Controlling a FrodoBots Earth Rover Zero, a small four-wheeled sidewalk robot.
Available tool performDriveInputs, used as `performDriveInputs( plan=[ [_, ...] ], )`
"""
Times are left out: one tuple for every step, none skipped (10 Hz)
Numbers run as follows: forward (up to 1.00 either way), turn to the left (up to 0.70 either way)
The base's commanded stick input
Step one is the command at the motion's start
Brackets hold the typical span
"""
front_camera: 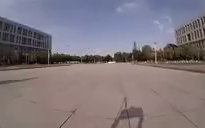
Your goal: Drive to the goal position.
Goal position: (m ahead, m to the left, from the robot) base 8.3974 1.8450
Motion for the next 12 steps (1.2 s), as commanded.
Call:
performDriveInputs(
  plan=[
    [1.0, 0.0],
    [1.0, 0.0],
    [1.0, 0.0],
    [1.0, 0.0],
    [1.0, 0.0],
    [1.0, 0.0],
    [1.0, 0.0],
    [1.0, 0.0],
    [1.0, 0.0],
    [1.0, 0.0],
    [1.0, 0.0],
    [1.0, 0.0]
  ],
)
